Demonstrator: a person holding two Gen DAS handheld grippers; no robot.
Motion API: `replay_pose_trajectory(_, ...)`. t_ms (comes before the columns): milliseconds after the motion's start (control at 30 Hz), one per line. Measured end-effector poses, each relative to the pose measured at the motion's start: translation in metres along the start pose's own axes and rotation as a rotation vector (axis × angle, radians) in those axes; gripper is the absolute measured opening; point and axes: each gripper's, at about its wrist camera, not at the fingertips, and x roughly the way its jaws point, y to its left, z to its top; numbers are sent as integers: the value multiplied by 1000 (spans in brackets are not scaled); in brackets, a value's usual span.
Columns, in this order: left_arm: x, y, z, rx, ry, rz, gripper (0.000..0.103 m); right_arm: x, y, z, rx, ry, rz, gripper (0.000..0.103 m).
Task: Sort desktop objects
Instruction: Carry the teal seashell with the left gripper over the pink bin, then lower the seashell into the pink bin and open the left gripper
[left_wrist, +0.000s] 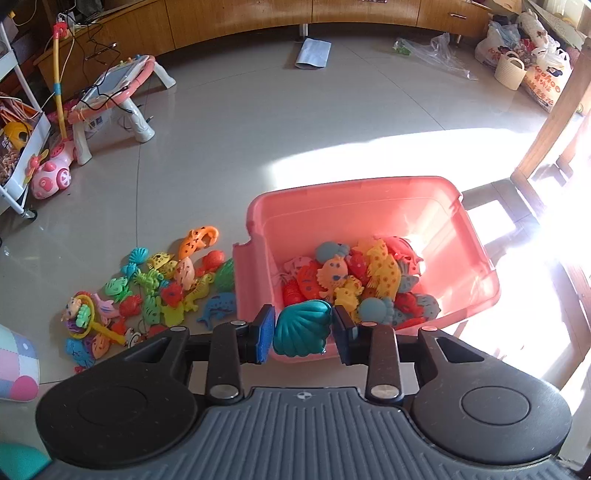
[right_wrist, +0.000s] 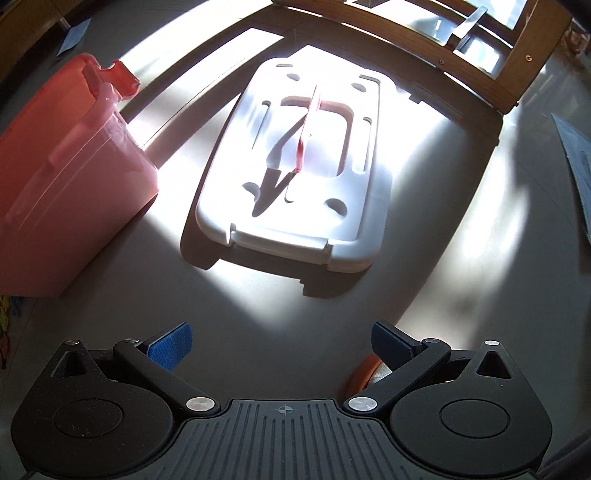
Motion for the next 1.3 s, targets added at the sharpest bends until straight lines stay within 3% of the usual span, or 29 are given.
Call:
replay_pose_trajectory(267, 42, -18, 24, -30, 43, -35, 35, 10, -10, 2, 24, 17, -10, 103)
replay_pose_trajectory(700, 123, -36, 62, -25, 108, -24, 35, 25, 4, 7, 17, 38, -20, 103)
replay_pose_trajectory(1000, 181, -59, 63, 35, 186, -33, 35, 34, 23, 13, -28, 39, -34, 103)
replay_pose_trajectory(1300, 215, -74, 59, 68, 244, -33, 35, 43, 22, 14, -25, 57, -54, 103)
